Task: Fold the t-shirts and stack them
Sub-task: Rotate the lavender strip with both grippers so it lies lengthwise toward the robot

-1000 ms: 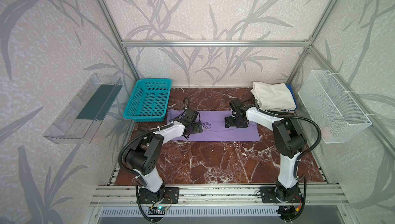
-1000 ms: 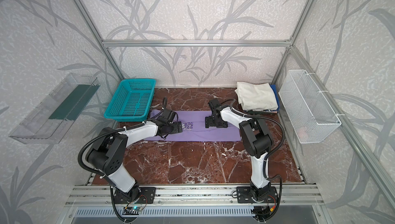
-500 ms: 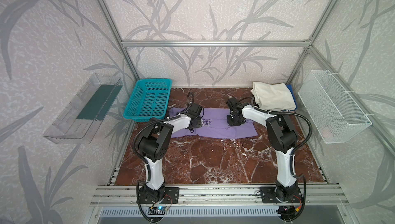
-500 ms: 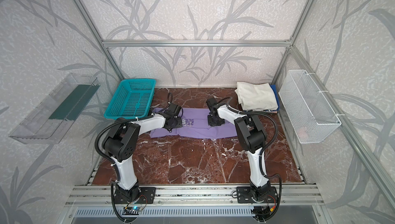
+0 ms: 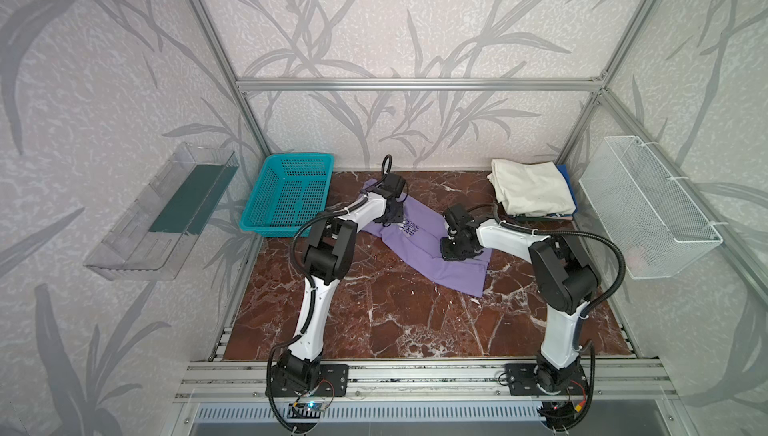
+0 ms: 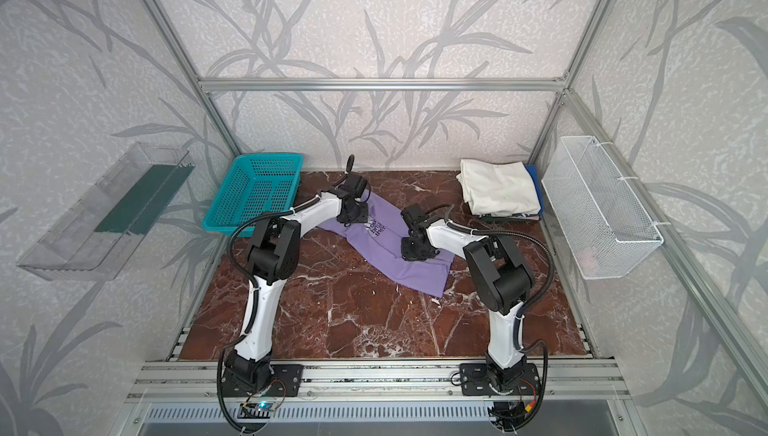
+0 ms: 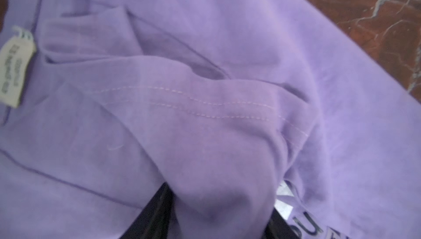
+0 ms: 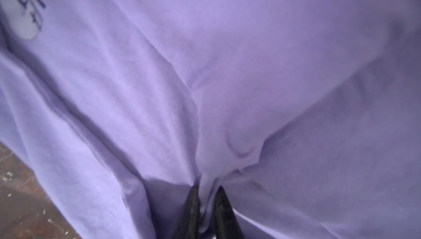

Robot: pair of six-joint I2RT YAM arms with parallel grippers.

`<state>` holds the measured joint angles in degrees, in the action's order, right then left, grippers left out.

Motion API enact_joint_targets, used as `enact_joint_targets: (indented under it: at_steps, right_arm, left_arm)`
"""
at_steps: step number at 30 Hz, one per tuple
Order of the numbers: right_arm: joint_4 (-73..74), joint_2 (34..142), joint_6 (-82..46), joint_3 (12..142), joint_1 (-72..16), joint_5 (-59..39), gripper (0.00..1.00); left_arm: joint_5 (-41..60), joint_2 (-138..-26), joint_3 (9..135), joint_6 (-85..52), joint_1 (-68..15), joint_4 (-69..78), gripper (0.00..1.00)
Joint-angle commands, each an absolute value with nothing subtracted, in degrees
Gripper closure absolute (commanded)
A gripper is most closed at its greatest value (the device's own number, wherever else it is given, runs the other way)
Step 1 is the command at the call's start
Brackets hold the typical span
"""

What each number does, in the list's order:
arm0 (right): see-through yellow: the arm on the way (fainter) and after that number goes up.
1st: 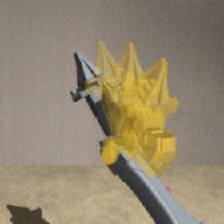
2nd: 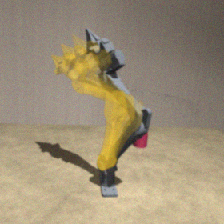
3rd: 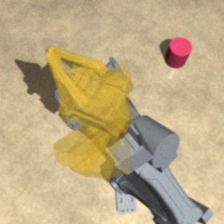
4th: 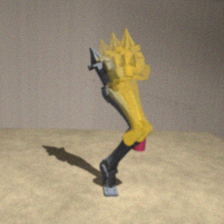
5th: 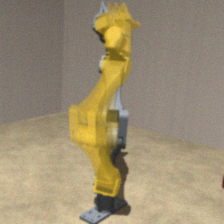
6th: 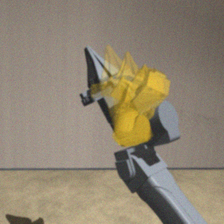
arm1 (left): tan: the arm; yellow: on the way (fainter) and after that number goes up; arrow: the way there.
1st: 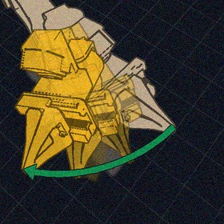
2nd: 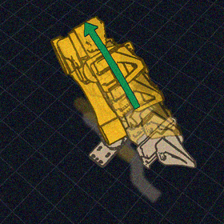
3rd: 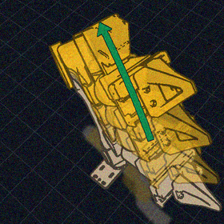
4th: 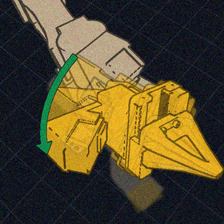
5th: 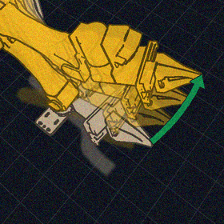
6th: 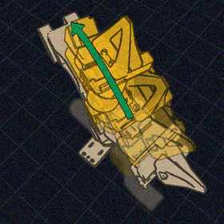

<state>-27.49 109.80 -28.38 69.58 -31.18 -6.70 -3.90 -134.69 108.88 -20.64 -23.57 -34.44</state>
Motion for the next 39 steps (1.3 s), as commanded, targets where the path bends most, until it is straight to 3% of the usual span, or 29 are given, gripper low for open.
enact_joint_targets:
  at_steps: [1, 6, 12, 18, 22, 30, 36, 39]
  right_arm:
    - [-27.9, 109.0, -34.1, 63.6, -34.4, -12.1, 0.84]
    - [-25.5, 106.8, -39.1, 60.5, -38.9, -15.0, 0.84]
    - [-24.1, 106.7, -40.7, 61.2, -45.0, -20.8, 0.8]
    - [-28.2, 103.2, -39.0, 63.7, -46.1, -19.6, 0.79]
    - [-30.1, 98.3, -39.0, 63.4, -46.1, -18.3, 0.72]
    - [-35.2, 86.8, -39.8, 61.2, -46.0, -10.3, 0.42]
    - [-36.9, 81.0, -40.2, 56.9, -43.6, -6.8, 0.19]
    - [-37.0, 78.4, -40.4, 54.5, -42.2, -5.8, 0.01]
  left_arm:
    - [-2.9, -140.2, 117.7, -14.8, -23.7, -44.4, 0.45]
    - [-1.4, -147.0, 129.9, -8.9, -23.9, -49.6, 0.42]
    - [0.2, -149.7, 134.2, -4.8, -24.1, -48.4, 0.4]
    - [4.7, -149.7, 136.0, -0.4, -25.3, -44.7, 0.24]
    - [7.3, -150.8, 139.1, 3.4, -27.1, -43.6, 0.19]
    - [11.9, -153.9, 143.3, 5.5, -29.1, -42.0, 0.16]
    - [13.5, -154.7, 144.5, 10.1, -29.9, -40.8, 0.07]
    - [13.5, -154.1, 145.4, 12.6, -30.0, -40.2, 0.02]
